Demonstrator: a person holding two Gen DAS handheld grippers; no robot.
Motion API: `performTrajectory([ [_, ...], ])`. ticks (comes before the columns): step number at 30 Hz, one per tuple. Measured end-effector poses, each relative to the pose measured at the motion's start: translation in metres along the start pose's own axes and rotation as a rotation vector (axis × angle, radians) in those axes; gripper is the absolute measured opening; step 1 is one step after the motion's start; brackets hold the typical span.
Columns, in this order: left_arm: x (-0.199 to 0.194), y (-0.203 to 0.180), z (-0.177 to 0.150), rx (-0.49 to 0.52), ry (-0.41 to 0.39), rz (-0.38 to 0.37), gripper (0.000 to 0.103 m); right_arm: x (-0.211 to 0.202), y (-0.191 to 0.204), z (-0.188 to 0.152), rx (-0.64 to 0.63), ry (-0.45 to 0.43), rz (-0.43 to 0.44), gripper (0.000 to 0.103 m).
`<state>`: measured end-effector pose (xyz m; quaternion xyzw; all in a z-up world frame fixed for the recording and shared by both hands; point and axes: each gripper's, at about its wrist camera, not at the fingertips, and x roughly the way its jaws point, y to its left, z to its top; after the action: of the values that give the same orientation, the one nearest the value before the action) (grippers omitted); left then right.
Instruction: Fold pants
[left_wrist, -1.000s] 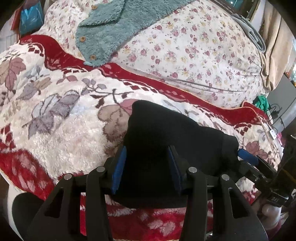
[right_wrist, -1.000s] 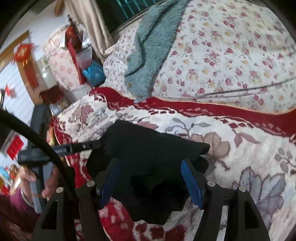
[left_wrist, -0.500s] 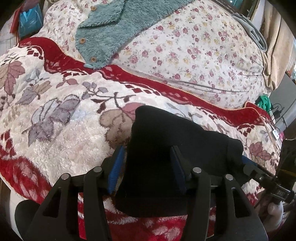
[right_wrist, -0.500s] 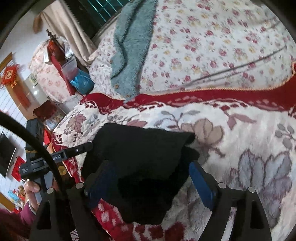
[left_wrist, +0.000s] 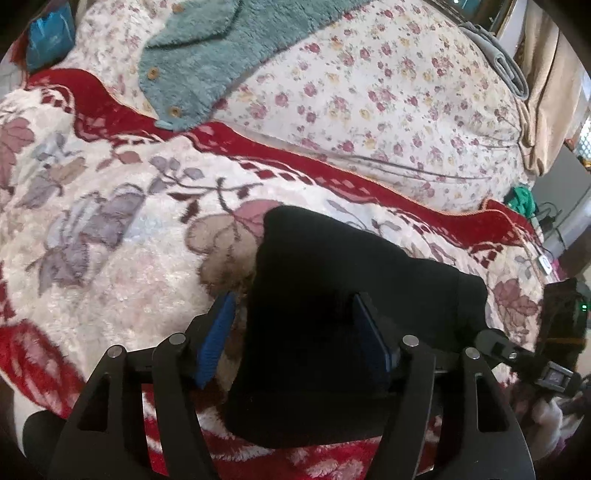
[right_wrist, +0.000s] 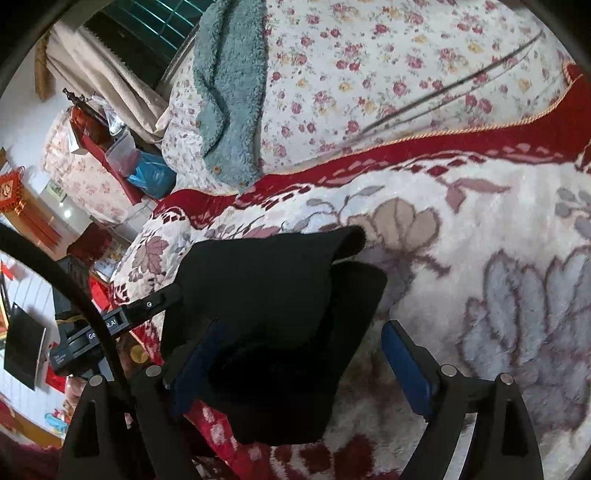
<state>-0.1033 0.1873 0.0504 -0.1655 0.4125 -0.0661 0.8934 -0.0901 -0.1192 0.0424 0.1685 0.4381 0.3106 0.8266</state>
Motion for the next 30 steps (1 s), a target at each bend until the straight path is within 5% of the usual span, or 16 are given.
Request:
performTrajectory([
  [9, 0.025, 0.002, -0.002, 0.032, 0.055, -0.038, 0.070, 0.028, -0.009, -0.007, 0.054, 0.068, 0.092, 0.092],
  [17, 0.041, 0.024, -0.002, -0.084, 0.092, -0.121, 0.087, 0.034, -0.009, -0.004, 0.067, 0.070, 0.099, 0.100],
  [19, 0.040, 0.022, -0.004, -0.065, 0.076, -0.116, 0.087, 0.035, -0.007, -0.002, 0.054, 0.082, 0.082, 0.099],
  [21, 0.040, 0.020, -0.005, -0.054, 0.067, -0.112, 0.087, 0.035, -0.003, -0.001, 0.016, 0.080, 0.052, 0.087],
  [22, 0.041, 0.019, -0.005, -0.044, 0.067, -0.113, 0.084, 0.035, 0.001, 0.000, -0.023, 0.082, 0.033, 0.078],
  [23, 0.040, 0.016, -0.005, -0.018, 0.070, -0.139, 0.060, 0.034, 0.007, -0.001, -0.072, 0.081, 0.007, 0.073],
  [24, 0.040, 0.013, -0.005, 0.001, 0.080, -0.176, 0.050, 0.032, 0.010, -0.002, -0.098, 0.075, -0.004, 0.070],
  [26, 0.036, 0.007, -0.004, 0.027, 0.066, -0.171, 0.042, 0.027, 0.014, -0.004, -0.126, 0.056, -0.008, 0.057],
  [30, 0.025, 0.003, -0.003, 0.037, 0.048, -0.174, 0.033, 0.021, 0.026, -0.002, -0.186, 0.040, -0.021, 0.050],
])
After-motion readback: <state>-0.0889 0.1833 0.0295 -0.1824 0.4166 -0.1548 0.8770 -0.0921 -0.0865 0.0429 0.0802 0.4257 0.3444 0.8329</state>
